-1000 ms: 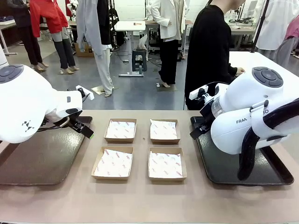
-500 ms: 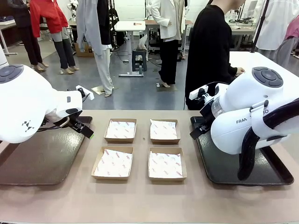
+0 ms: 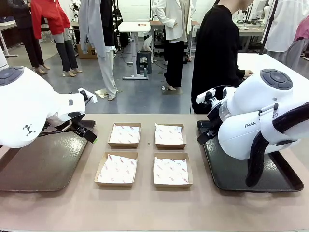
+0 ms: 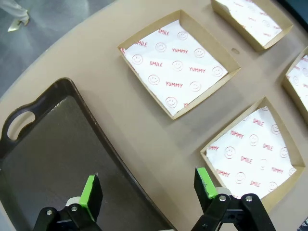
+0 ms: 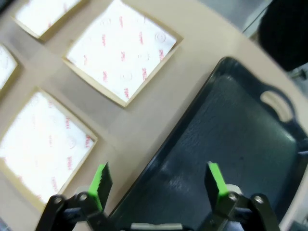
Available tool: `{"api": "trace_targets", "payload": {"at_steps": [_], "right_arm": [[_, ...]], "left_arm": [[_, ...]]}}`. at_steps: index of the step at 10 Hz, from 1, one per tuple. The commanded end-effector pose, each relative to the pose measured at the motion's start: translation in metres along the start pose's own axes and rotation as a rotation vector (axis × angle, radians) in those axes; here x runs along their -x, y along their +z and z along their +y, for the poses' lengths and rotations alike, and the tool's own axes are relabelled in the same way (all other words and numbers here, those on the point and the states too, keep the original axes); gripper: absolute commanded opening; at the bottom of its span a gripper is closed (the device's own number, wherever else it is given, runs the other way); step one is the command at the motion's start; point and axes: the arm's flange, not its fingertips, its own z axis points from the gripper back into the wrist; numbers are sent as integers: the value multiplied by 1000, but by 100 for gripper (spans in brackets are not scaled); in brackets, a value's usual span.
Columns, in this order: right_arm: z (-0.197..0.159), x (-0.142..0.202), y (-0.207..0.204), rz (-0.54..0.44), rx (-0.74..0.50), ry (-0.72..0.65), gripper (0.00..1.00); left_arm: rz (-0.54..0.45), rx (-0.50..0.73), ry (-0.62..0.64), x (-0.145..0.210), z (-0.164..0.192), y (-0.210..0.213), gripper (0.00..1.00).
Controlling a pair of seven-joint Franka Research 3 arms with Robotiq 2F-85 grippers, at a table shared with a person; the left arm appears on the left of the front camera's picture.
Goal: Individually package the donuts and arrange them on the tray.
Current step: Pick up one Paper togo box.
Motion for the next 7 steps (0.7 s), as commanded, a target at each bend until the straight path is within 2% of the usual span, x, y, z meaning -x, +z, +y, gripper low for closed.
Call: {"api": "trace_targets", "payload": {"at_steps": [1, 3, 5, 7], "right_arm": [[19, 28, 46, 97, -51, 12, 100], [20, 66, 80, 194, -151, 17, 100], [29, 102, 111, 247, -162, 18, 100], [38, 138, 129, 311, -181, 12, 100]], "left_arm": [[45, 82, -12, 30, 2, 60, 100], [118, 150, -43, 63, -1, 95, 100], [216, 226, -102, 95, -9, 119, 100], [267, 259, -110, 121, -19, 141, 100]]}}
